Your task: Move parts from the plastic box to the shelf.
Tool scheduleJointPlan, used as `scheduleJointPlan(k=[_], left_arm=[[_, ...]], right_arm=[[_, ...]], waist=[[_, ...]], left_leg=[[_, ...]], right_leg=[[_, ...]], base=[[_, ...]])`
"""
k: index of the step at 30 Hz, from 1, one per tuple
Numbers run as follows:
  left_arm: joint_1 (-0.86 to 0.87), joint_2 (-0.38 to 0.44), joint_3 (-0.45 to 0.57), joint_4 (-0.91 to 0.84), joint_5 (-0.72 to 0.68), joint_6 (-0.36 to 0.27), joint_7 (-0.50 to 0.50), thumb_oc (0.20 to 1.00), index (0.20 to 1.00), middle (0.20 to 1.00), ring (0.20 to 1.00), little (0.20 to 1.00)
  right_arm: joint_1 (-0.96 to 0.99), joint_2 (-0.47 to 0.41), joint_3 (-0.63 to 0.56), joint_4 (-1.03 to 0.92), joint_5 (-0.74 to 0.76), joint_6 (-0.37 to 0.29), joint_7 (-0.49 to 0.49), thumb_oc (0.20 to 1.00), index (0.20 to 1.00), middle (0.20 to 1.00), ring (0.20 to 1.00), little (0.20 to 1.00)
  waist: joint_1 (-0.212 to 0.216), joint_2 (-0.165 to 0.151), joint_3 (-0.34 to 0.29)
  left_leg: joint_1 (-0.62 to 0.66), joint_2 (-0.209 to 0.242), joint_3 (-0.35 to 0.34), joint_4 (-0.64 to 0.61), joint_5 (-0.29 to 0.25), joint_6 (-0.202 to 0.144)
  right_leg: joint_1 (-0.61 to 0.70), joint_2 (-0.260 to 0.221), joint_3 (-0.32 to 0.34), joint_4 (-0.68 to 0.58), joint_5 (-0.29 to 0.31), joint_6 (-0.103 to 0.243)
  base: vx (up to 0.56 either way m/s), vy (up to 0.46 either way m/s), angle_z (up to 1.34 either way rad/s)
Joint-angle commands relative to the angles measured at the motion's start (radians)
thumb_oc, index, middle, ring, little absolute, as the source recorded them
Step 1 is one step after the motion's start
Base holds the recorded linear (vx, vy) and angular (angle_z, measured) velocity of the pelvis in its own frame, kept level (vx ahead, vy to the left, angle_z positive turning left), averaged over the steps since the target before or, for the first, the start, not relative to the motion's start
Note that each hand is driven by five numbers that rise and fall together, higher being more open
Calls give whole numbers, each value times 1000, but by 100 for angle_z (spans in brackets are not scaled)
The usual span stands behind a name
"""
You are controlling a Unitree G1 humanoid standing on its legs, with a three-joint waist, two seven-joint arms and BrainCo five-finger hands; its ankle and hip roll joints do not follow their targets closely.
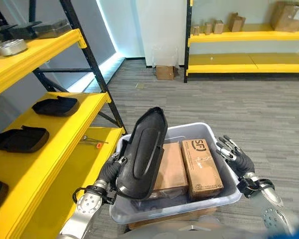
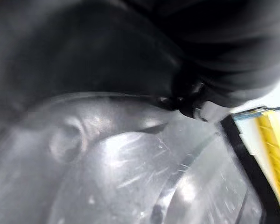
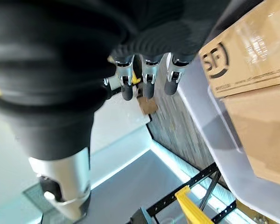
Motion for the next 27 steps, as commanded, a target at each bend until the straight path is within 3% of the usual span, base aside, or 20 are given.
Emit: scheduleJointPlan(k=[1, 3, 4, 5, 6, 7, 8, 9, 10, 11, 12, 13, 15, 16, 18, 24, 25, 27], left_arm=[[-50, 34, 109, -97, -48, -43, 7, 200, 200, 200, 200, 200], [-33, 20, 120, -97, -64, -38, 6, 200, 200, 200, 200, 200], [-34, 20, 120, -97, -64, -37, 6, 200, 200, 200, 200, 200], [-39, 19, 114, -99, -70, -35, 5, 200, 200, 200, 200, 200], [-50, 21, 105, -94, -69, -35, 6, 200, 200, 200, 200, 200], [-63, 21, 96, -82, -68, -37, 5, 200, 200, 200, 200, 200], [-64, 21, 95, -81, -68, -37, 5, 200, 200, 200, 200, 200], [-82, 24, 77, -74, -65, -46, -6, 200, 200, 200, 200, 200], [-97, 27, 67, -71, -61, -50, -6, 200, 200, 200, 200, 200], [-99, 27, 65, -71, -61, -50, -5, 200, 200, 200, 200, 200], [-120, 37, 54, -71, -50, -51, -11, 200, 200, 200, 200, 200], [-120, 38, 52, -71, -50, -51, -11, 200, 200, 200, 200, 200], [-137, 51, 44, -87, -43, -55, -12, 200, 200, 200, 200, 200], [-145, 53, 47, -90, -33, -59, -13, 200, 200, 200, 200, 200], [-158, 70, 53, -99, -16, -61, -19, 200, 200, 200, 200, 200], [-144, 115, 92, -128, 30, -69, -23, 200, 200, 200, 200, 200], [-137, 124, 106, -131, 37, -80, -16, 200, 200, 200, 200, 200], [-141, 130, 113, -133, 43, -83, -9, 200, 200, 200, 200, 200]], right_arm=[[-93, 36, -8, -43, -28, -33, 17, 1000, 1000, 1000, 1000, 1000], [-119, 33, 6, -30, -31, -38, 15, 1000, 1000, 1000, 1000, 1000], [-119, 34, 6, -29, -31, -38, 15, 1000, 1000, 1000, 1000, 1000], [-123, 24, 1, -24, -32, -46, 11, 1000, 1000, 1000, 1000, 1000], [-118, 13, -10, -22, -37, -52, 8, 1000, 1000, 1000, 1000, 1000], [-108, 5, -20, -19, -40, -56, 9, 1000, 1000, 1000, 1000, 1000], [-108, 5, -21, -19, -40, -56, 10, 1000, 1000, 1000, 1000, 1000], [-76, -9, -46, -26, -40, -61, 20, 1000, 1000, 1000, 1000, 1000], [-54, -13, -68, -34, -37, -65, 26, 1000, 1000, 1000, 1000, 1000], [-53, -13, -70, -35, -37, -65, 26, 1000, 1000, 1000, 1000, 1000], [-6, -5, -105, -38, -30, -65, 36, 1000, 1000, 1000, 1000, 1000], [-3, -4, -107, -39, -30, -65, 36, 1000, 1000, 1000, 1000, 1000], [23, 24, -121, -27, -25, -66, 34, 1000, 1000, 1000, 1000, 1000], [38, 51, -135, -19, -18, -68, 32, 1000, 1000, 1000, 1000, 1000], [49, 84, -151, -11, -11, -74, 21, 1000, 1000, 1000, 1000, 1000], [63, 120, -159, -14, 2, -76, 38, 1000, 1000, 1000, 1000, 1000], [58, 119, -151, -5, -11, -75, 40, 1000, 1000, 1000, 1000, 1000], [44, 124, -147, 4, -14, -80, 36, 1000, 1000, 1000, 1000, 1000]], waist=[[13, -27, 47], [47, -20, 65], [43, -18, 66], [72, -20, 89], [70, -33, 113], [65, -47, 127], [64, -45, 124], [62, -78, 147], [55, -94, 154], [53, -93, 155], [29, -111, 150], [28, -110, 150], [18, -120, 152], [-6, -117, 144], [-10, -116, 135], [12, -153, 158], [34, -168, 174], [39, -181, 184]], left_leg=[[70, 152, -74, 105, 203, -207], [40, 187, -112, 112, 328, -229], [38, 189, -117, 110, 332, -232], [-12, 200, -142, 103, 420, -255], [-65, 197, -134, 129, 423, -245], [-101, 193, -102, 177, 386, -229], [-109, 195, -105, 180, 385, -227], [-126, 155, -110, 305, 247, -193], [-132, 127, -120, 381, 163, -175], [-138, 127, -126, 392, 156, -173], [-106, 110, -109, 472, 35, -169], [-109, 109, -112, 477, 30, -168], [-91, 67, -128, 521, -60, -163], [-41, 32, -95, 384, -153, -143], [-17, 30, -48, 283, -152, -148], [-32, -30, -57, 246, -158, -144], [-51, -61, -72, 247, -171, -133], [-76, -80, -86, 258, -175, -124]], right_leg=[[138, 14, -29, -282, 234, 58], [136, 52, -52, -275, 218, 33], [137, 54, -56, -277, 219, 31], [144, 60, -91, -285, 216, 22], [152, 47, -125, -286, 210, 9], [153, 33, -157, -295, 215, -2], [151, 36, -159, -300, 221, -2], [154, 0, -198, -321, 248, -3], [160, -22, -222, -345, 269, 2], [162, -23, -225, -346, 269, 4], [181, -44, -270, -366, 265, 7], [183, -45, -272, -366, 264, 9], [182, -68, -305, -355, 281, 17], [179, -99, -321, -338, 300, 51], [176, -131, -329, -341, 318, 83], [192, -224, -365, -392, 427, 145], [200, -251, -376, -419, 477, 168], [204, -267, -390, -428, 503, 180]], base=[[-175, -200, -1], [-146, -152, 0], [-157, -101, 12], [-214, -109, 30], [-298, -158, 61], [-187, -101, 110], [-237, -158, 135], [-225, -149, 123], [-221, -142, 90], [-111, -48, 93], [-34, 6, 111], [-56, 25, 131], [-50, 174, 119], [-15, 326, 101], [24, 331, 81], [34, 211, 48], [-7, 174, 40], [-22, 154, 37]])
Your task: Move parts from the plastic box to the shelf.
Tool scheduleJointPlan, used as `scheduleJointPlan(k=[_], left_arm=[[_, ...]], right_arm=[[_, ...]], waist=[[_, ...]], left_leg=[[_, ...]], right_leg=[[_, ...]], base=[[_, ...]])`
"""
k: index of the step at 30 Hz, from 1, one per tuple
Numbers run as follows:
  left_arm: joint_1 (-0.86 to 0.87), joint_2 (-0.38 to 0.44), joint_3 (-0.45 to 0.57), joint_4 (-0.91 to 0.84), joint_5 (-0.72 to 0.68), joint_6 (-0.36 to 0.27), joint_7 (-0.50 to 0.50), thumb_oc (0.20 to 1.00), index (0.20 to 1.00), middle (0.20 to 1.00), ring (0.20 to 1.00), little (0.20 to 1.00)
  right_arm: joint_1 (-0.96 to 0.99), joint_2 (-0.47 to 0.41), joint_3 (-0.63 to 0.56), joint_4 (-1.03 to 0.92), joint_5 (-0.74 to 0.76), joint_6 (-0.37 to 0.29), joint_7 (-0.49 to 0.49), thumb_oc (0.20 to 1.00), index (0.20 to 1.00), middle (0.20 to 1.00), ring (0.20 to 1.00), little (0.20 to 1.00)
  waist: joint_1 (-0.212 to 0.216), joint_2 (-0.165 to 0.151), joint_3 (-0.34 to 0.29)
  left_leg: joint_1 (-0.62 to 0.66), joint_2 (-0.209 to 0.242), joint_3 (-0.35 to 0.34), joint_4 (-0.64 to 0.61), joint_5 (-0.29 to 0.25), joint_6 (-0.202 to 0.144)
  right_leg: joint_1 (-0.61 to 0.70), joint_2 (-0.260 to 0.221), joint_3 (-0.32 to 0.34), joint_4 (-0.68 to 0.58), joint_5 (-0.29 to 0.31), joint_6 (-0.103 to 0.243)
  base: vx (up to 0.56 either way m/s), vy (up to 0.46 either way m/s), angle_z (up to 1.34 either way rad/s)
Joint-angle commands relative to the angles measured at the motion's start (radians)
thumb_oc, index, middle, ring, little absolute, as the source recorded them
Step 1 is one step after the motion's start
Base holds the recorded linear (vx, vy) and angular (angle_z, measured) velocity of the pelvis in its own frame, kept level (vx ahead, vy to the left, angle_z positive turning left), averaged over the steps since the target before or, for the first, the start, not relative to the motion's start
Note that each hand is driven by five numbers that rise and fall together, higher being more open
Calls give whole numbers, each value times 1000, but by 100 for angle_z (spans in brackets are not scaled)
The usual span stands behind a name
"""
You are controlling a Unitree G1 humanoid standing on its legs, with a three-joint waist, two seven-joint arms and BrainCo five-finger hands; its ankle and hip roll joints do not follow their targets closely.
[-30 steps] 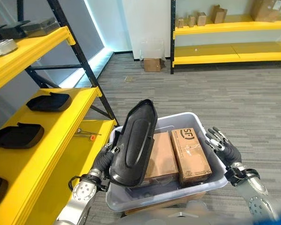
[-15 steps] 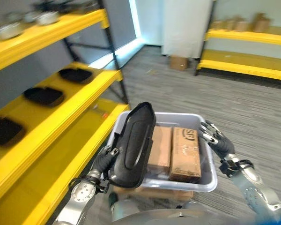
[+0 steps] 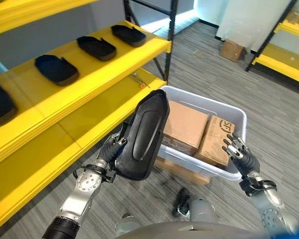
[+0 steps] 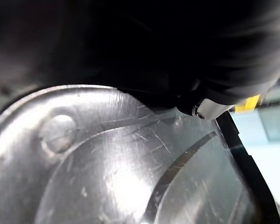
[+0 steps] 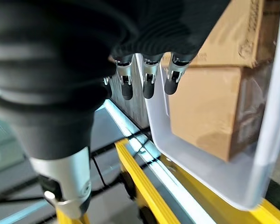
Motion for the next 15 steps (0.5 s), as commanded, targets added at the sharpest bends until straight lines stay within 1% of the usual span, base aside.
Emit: scheduleJointPlan(k=[1, 2, 3, 4, 5, 6, 7, 8, 9, 10, 11, 12, 13, 14, 15], left_arm=[[-34, 37, 74, -111, 35, -84, 12, 200, 200, 200, 200, 200], [-36, 41, 79, -112, 44, -85, 16, 200, 200, 200, 200, 200], [-37, 43, 80, -113, 44, -84, 16, 200, 200, 200, 200, 200], [-44, 47, 81, -114, 54, -86, 21, 200, 200, 200, 200, 200], [-43, 54, 84, -112, 69, -88, 20, 200, 200, 200, 200, 200], [-42, 54, 85, -112, 70, -89, 21, 200, 200, 200, 200, 200], [-41, 57, 85, -111, 82, -89, 22, 200, 200, 200, 200, 200], [-47, 62, 85, -103, 90, -92, 22, 200, 200, 200, 200, 200], [-46, 62, 86, -104, 91, -92, 22, 200, 200, 200, 200, 200], [-48, 71, 90, -102, 110, -101, 30, 200, 200, 200, 200, 200], [-48, 73, 92, -101, 112, -105, 33, 200, 200, 200, 200, 200], [-47, 72, 93, -101, 112, -105, 33, 200, 200, 200, 200, 200], [-48, 75, 92, -95, 117, -111, 35, 200, 200, 200, 200, 200], [-48, 74, 92, -94, 117, -111, 35, 200, 200, 200, 200, 200], [-19, 72, 103, -102, 112, -110, 23, 200, 200, 200, 200, 200]], right_arm=[[-64, 14, 2, -27, 22, -67, 8, 1000, 1000, 1000, 1000, 1000], [-69, 20, 4, -20, 19, -70, 2, 1000, 1000, 1000, 1000, 1000], [-71, 21, 4, -19, 18, -71, 2, 1000, 1000, 1000, 1000, 1000], [-79, 34, 9, -23, 24, -77, 1, 1000, 1000, 1000, 1000, 1000], [-79, 36, 11, -23, 26, -74, 5, 1000, 1000, 1000, 1000, 1000], [-79, 36, 11, -22, 26, -74, 6, 1000, 1000, 1000, 1000, 1000], [-80, 44, 18, -21, 27, -74, 3, 1000, 1000, 1000, 1000, 1000], [-79, 63, 17, -10, 38, -75, 2, 1000, 1000, 1000, 1000, 1000], [-79, 63, 17, -9, 38, -75, 3, 1000, 1000, 1000, 1000, 1000], [-82, 71, 23, 3, 39, -70, 6, 1000, 1000, 1000, 1000, 1000], [-83, 74, 30, 3, 44, -68, 13, 1000, 1000, 1000, 1000, 1000], [-83, 74, 31, 3, 45, -68, 14, 1000, 1000, 1000, 1000, 1000], [-80, 73, 38, -1, 53, -67, 27, 1000, 1000, 1000, 1000, 1000], [-80, 73, 38, -1, 53, -67, 28, 1000, 1000, 1000, 1000, 1000], [-58, 55, 52, -6, 59, -48, 52, 1000, 1000, 1000, 1000, 1000]], waist=[[12, -17, 40], [22, -21, 45], [18, -23, 44], [28, -29, 52], [30, -31, 49], [27, -32, 46], [29, -32, 42], [22, -25, 32], [22, -27, 30], [-9, -19, 21], [-22, -13, 16], [-17, -13, 16], [-37, -3, 16], [-36, -4, 14], [-51, 22, 17]], left_leg=[[-90, 71, -101, 65, 13, -12], [-113, 56, -116, 78, 7, -7], [-119, 53, -120, 83, 5, -5], [-153, 23, -144, 98, -8, 9], [-167, 7, -154, 103, -16, 20], [-171, 4, -155, 105, -16, 22], [-176, -10, -157, 99, -17, 31], [-167, -36, -172, 65, -14, 49], [-166, -38, -170, 60, -12, 50], [-138, -76, -178, -8, 23, 72], [-118, -82, -183, -43, 36, 79], [-114, -81, -176, -48, 37, 78], [-94, -84, -190, -75, 54, 86], [-95, -85, -187, -80, 59, 86], [-22, -76, -182, -166, 96, 100]], right_leg=[[205, -40, -57, -245, 273, 143], [215, -57, -70, -256, 303, 152], [218, -58, -76, -261, 307, 153], [222, -78, -82, -268, 343, 157], [223, -89, -82, -274, 373, 161], [222, -90, -84, -276, 376, 161], [223, -97, -84, -276, 397, 161], [213, -107, -54, -262, 431, 161], [210, -109, -52, -260, 432, 161], [173, -99, 57, -235, 482, 150], [139, -68, 133, -221, 482, 143], [133, -67, 141, -217, 481, 143], [105, -10, 222, -194, 458, 128], [100, -12, 225, -192, 459, 128], [25, 184, 298, -96, 281, 73]], base=[[-22, 158, 56], [-22, 158, 48], [-24, 200, 42], [-14, 211, 55], [-13, 211, 60], [16, 163, 66], [76, 266, 61], [77, 262, 52], [126, 384, 42], [99, 275, 43], [99, 272, 56], [79, 170, 66], [34, 91, 50], [139, 370, 14], [127, 332, -7]])
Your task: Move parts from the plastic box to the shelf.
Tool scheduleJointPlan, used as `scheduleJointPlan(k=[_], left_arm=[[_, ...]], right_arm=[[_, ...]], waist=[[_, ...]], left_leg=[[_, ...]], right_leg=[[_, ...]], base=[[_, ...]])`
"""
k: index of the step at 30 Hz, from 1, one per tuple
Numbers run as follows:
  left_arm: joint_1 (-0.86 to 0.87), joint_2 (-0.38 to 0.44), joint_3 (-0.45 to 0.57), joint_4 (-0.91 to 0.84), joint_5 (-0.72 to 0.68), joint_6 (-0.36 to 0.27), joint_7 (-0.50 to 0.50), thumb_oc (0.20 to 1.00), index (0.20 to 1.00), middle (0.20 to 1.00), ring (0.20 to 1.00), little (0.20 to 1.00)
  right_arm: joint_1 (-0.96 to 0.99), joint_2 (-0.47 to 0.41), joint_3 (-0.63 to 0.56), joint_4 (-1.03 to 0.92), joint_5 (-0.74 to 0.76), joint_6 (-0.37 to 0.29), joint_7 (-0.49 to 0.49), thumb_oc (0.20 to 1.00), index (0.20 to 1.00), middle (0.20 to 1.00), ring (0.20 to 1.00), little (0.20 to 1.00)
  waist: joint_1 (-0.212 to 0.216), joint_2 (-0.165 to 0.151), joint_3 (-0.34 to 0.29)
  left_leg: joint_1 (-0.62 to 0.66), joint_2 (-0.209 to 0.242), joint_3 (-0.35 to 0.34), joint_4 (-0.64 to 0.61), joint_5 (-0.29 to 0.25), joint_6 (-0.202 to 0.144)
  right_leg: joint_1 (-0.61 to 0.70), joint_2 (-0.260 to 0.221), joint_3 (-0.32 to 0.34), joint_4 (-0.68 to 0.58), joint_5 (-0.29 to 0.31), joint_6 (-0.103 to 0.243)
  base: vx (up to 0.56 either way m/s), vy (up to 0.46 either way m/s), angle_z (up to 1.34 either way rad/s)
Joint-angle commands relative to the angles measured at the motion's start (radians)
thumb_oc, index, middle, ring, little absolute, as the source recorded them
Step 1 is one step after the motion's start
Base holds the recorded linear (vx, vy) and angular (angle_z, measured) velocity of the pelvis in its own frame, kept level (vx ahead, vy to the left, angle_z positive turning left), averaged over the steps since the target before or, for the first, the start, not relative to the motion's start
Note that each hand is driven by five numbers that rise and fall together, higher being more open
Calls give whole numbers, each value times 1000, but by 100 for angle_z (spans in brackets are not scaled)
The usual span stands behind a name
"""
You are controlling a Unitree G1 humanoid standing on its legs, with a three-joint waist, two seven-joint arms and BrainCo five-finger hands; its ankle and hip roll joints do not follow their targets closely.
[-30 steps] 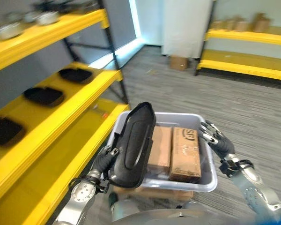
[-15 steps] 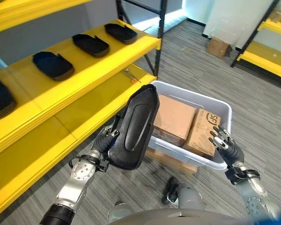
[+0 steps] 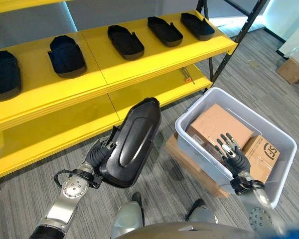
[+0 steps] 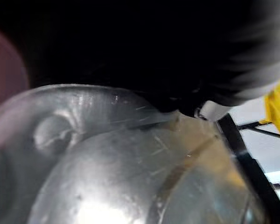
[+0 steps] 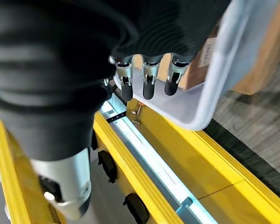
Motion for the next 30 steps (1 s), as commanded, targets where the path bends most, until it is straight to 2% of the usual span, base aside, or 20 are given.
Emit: scheduleJointPlan(k=[1, 2, 3, 4, 9, 11, 13, 15, 17, 18, 19, 20, 21, 22, 23, 25, 26, 27, 28, 30], left_arm=[[2, 23, 80, -136, 3, -95, -5, 200, 200, 200, 200, 200], [4, 23, 82, -138, 3, -94, -5, 200, 200, 200, 200, 200], [15, 21, 84, -143, 1, -93, -11, 200, 200, 200, 200, 200], [30, 4, 71, -137, -5, -99, -18, 200, 200, 200, 200, 200], [42, -34, 62, -140, -13, -99, -24, 200, 200, 200, 200, 200], [51, -43, 67, -148, -35, -100, -32, 200, 200, 200, 200, 200], [56, -48, 65, -155, -36, -99, -39, 200, 200, 200, 200, 200], [25, -51, 43, -145, -45, -101, -35, 200, 200, 200, 200, 200], [-7, -56, 39, -138, -56, -98, -27, 200, 200, 200, 200, 200], [-8, -56, 39, -137, -56, -98, -27, 200, 200, 200, 200, 200], [-15, -58, 40, -137, -58, -96, -21, 200, 200, 200, 200, 200], [-15, -58, 40, -137, -58, -96, -20, 200, 200, 200, 200, 200], [-31, -67, 45, -138, -63, -94, -8, 200, 200, 200, 200, 200], [-30, -67, 45, -139, -63, -94, -8, 200, 200, 200, 200, 200], [-37, -69, 49, -139, -61, -92, -3, 200, 200, 200, 200, 200], [-55, -78, 47, -130, -61, -89, 7, 200, 200, 200, 200, 200], [-72, -85, 39, -123, -62, -92, 13, 200, 200, 200, 200, 200], [-102, -94, 20, -112, -66, -94, 25, 200, 200, 200, 200, 200], [-117, -101, 8, -102, -66, -98, 20, 200, 200, 200, 200, 200], [-140, -93, -1, -103, -59, -105, 11, 200, 200, 200, 200, 200]], right_arm=[[-20, -59, 15, -40, 37, -22, 54, 1000, 1000, 1000, 1000, 1000], [-20, -59, 15, -40, 37, -22, 54, 1000, 1000, 1000, 1000, 1000], [-18, -61, 21, -38, 37, -16, 63, 1000, 1000, 1000, 1000, 1000], [-1, -67, 20, -39, 43, -11, 75, 1000, 1000, 1000, 1000, 1000], [17, -81, 15, -47, 38, -5, 76, 1000, 1000, 1000, 1000, 1000], [14, -83, 6, -50, 27, -6, 72, 1000, 1000, 1000, 1000, 1000], [10, -89, -2, -48, 20, -5, 71, 1000, 1000, 1000, 1000, 1000], [-15, -107, -10, -33, 12, -12, 57, 1000, 1000, 1000, 1000, 1000], [-36, -116, -20, -38, 18, -24, 44, 1000, 1000, 1000, 1000, 1000], [-37, -117, -20, -38, 19, -25, 44, 1000, 1000, 1000, 1000, 1000], [-41, -116, -21, -38, 23, -25, 35, 1000, 1000, 1000, 1000, 1000], [-41, -116, -21, -38, 23, -24, 35, 1000, 1000, 1000, 1000, 1000], [-41, -111, -23, -41, 23, -17, 25, 1000, 1000, 1000, 1000, 1000], [-41, -112, -22, -41, 23, -17, 25, 1000, 1000, 1000, 1000, 1000], [-42, -110, -24, -41, 24, -19, 22, 1000, 1000, 1000, 1000, 1000], [-37, -104, -32, -36, 26, -32, 8, 1000, 1000, 1000, 1000, 1000], [-36, -102, -35, -31, 29, -41, -1, 1000, 1000, 1000, 1000, 1000], [-40, -99, -42, -21, 29, -57, -26, 1000, 1000, 1000, 1000, 1000], [-43, -96, -55, -21, 30, -65, -29, 1000, 1000, 1000, 1000, 1000], [-42, -95, -77, -19, 15, -74, -23, 1000, 1000, 1000, 1000, 1000]], waist=[[-34, 23, -18], [-35, 23, -20], [-38, 21, -23], [-57, 10, -31], [-41, 0, -64], [-29, 5, -82], [-23, 11, -96], [-18, 11, -64], [-38, 4, -54], [-38, 5, -52], [-36, -3, -53], [-36, -2, -51], [-36, 1, -74], [-38, 3, -74], [-50, 10, -85], [-78, 37, -110], [-89, 53, -117], [-94, 78, -129], [-97, 96, -127], [-105, 104, -138]], left_leg=[[72, 85, -10, -132, 45, -40], [70, 86, -10, -133, 49, -42], [75, 84, -16, -139, 52, -44], [81, 55, -48, -145, 53, -50], [66, 32, -53, -145, 59, -60], [72, 37, -41, -145, 60, -62], [81, 33, -42, -144, 61, -64], [35, 23, -40, -13, 33, -78], [27, 62, 43, 71, -20, -85], [25, 64, 43, 78, -26, -86], [30, 94, 47, 109, -29, -92], [28, 98, 46, 118, -35, -94], [72, 172, 17, 116, -7, -114], [73, 175, 14, 113, -7, -117], [101, 220, 37, 87, 30, -131], [149, 329, 116, 10, 138, -173], [158, 386, 165, -32, 200, -199], [166, 450, 178, -63, 279, -244], [160, 434, 167, -86, 261, -243], [146, 415, 189, -93, 215, -257]], right_leg=[[35, 332, 25, -58, -4, -33], [33, 334, 24, -60, -2, -36], [14, 394, 29, -62, -39, -44], [34, 502, 120, -204, -92, -67], [123, 495, 145, -337, -67, -81], [151, 484, 111, -370, -64, -81], [169, 486, 113, -380, -71, -88], [181, 457, 81, -366, -77, -100], [166, 418, 48, -355, -66, -101], [167, 420, 48, -355, -66, -101], [165, 402, 45, -364, -57, -99], [168, 405, 44, -366, -56, -100], [167, 373, 21, -384, -39, -92], [169, 375, 18, -384, -40, -93], [160, 367, -1, -383, -36, -90], [144, 347, -48, -386, -39, -84], [144, 333, -77, -385, -43, -78], [153, 306, -97, -390, -52, -56], [163, 302, -127, -394, -45, -53], [184, 273, -137, -399, -24, -37]], base=[[126, 324, -50], [49, 66, -39], [118, 54, -7], [114, 58, 19], [32, -7, 40], [26, -38, 15], [27, -18, 31], [-109, 33, 37], [-159, 72, 51], [-100, 60, 75], [-44, 25, 114], [-87, 170, 93], [-34, 135, 60], [-52, 194, 12], [-36, 134, 19], [-49, 254, 64], [42, 424, 92], [31, 376, 85], [79, 330, 93], [78, 159, 80]])
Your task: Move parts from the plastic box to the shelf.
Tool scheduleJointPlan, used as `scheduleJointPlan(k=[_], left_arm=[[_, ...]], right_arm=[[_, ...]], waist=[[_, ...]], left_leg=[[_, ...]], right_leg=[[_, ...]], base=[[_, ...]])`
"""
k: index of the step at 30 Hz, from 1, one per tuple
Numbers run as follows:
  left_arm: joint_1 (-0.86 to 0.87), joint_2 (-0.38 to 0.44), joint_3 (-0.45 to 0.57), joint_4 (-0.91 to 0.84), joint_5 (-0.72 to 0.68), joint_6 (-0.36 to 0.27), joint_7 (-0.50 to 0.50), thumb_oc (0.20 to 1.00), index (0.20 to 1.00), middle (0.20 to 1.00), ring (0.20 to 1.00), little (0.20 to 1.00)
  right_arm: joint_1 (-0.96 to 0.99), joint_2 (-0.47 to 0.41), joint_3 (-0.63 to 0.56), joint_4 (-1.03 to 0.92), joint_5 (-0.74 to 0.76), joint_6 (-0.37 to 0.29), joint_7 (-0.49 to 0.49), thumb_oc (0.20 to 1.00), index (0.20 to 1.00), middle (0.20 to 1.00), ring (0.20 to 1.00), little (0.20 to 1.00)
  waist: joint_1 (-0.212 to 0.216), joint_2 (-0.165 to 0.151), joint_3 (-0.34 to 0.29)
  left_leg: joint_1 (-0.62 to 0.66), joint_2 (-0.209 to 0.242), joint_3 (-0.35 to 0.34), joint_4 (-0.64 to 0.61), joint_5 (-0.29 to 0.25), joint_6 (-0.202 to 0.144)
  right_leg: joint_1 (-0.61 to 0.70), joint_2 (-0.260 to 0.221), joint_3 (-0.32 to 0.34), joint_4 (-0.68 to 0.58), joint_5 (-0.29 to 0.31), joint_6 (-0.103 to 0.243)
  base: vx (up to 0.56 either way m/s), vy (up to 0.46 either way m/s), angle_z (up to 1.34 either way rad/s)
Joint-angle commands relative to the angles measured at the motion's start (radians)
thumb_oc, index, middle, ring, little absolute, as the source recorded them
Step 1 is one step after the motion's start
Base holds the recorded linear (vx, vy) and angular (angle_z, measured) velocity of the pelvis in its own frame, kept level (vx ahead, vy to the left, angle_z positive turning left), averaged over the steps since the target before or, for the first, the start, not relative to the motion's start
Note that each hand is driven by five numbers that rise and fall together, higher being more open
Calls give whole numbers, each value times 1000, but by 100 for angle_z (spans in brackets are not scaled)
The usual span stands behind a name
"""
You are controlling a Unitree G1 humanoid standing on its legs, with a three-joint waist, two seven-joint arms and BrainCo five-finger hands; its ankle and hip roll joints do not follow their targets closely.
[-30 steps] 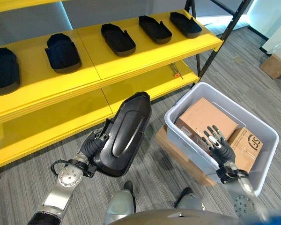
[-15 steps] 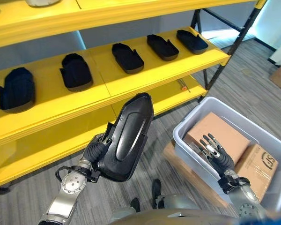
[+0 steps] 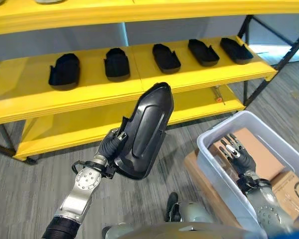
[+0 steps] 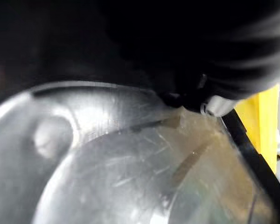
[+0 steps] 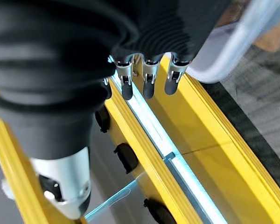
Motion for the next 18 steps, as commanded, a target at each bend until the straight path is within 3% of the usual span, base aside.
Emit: scheduleJointPlan(k=[1, 2, 3, 4, 6, 10, 15, 16, 17, 18], left_arm=[[24, 74, 66, -136, -29, -80, 23, 200, 200, 200, 200, 200], [19, 76, 60, -138, -28, -82, 22, 200, 200, 200, 200, 200], [4, 90, 54, -131, -21, -88, 20, 200, 200, 200, 200, 200], [4, 90, 54, -130, -21, -88, 20, 200, 200, 200, 200, 200], [-10, 103, 50, -130, -13, -91, 26, 200, 200, 200, 200, 200], [-31, 125, 44, -121, 4, -94, 41, 200, 200, 200, 200, 200], [-33, 132, 42, -119, 29, -88, 46, 200, 200, 200, 200, 200], [-29, 133, 38, -120, 39, -87, 46, 200, 200, 200, 200, 200], [-29, 133, 38, -120, 39, -87, 46, 200, 200, 200, 200, 200], [-29, 131, 38, -116, 44, -79, 50, 200, 200, 200, 200, 200]], right_arm=[[10, -13, 0, -76, -3, -76, 4, 1000, 1000, 1000, 1000, 1000], [9, -10, -2, -80, -6, -78, 3, 1000, 1000, 1000, 1000, 1000], [-6, -3, 2, -80, -21, -75, 8, 1000, 1000, 1000, 1000, 1000], [-7, -2, 2, -80, -22, -75, 8, 1000, 1000, 1000, 1000, 1000], [-15, 11, 12, -79, -26, -73, 9, 1000, 1000, 1000, 1000, 1000], [-37, 49, 35, -75, -29, -70, 4, 1000, 1000, 1000, 1000, 1000], [-35, 84, 62, -68, -44, -57, 4, 1000, 1000, 1000, 1000, 1000], [-22, 93, 64, -66, -45, -55, 5, 1000, 1000, 1000, 1000, 1000], [-22, 94, 64, -66, -45, -55, 5, 1000, 1000, 1000, 1000, 1000], [-24, 99, 71, -64, -39, -54, 7, 1000, 1000, 1000, 1000, 1000]], waist=[[-5, -10, -59], [-1, -10, -56], [11, -19, -44], [12, -21, -43], [21, -36, -39], [35, -48, -41], [31, -57, -32], [29, -53, -23], [30, -54, -24], [24, -40, -5]], left_leg=[[57, -56, -52, -168, 163, -35], [54, -71, -59, -161, 152, -35], [50, -111, -67, -150, 108, -17], [51, -114, -66, -150, 107, -16], [65, -160, -62, -172, 64, 5], [83, -264, -84, -220, 14, 60], [89, -375, -111, -222, -58, 133], [94, -400, -119, -222, -70, 149], [93, -402, -118, -222, -70, 150], [94, -405, -115, -222, -73, 169]], right_leg=[[194, -40, 65, -254, 175, 151], [200, -50, 69, -253, 179, 155], [209, -87, 82, -241, 195, 174], [210, -90, 84, -240, 196, 175], [210, -133, 91, -221, 220, 201], [202, -227, 98, -158, 329, 246], [157, -322, 134, -43, 473, 256], [141, -342, 134, 10, 528, 260], [138, -343, 136, 12, 527, 260], [91, -331, 122, 108, 496, 255]], base=[[94, 179, 111], [82, 296, 95], [82, 298, 112], [55, 293, 37], [42, 274, 25], [59, 327, 4], [81, 364, 8], [98, 322, 19], [87, 455, 29], [33, 295, 38]])
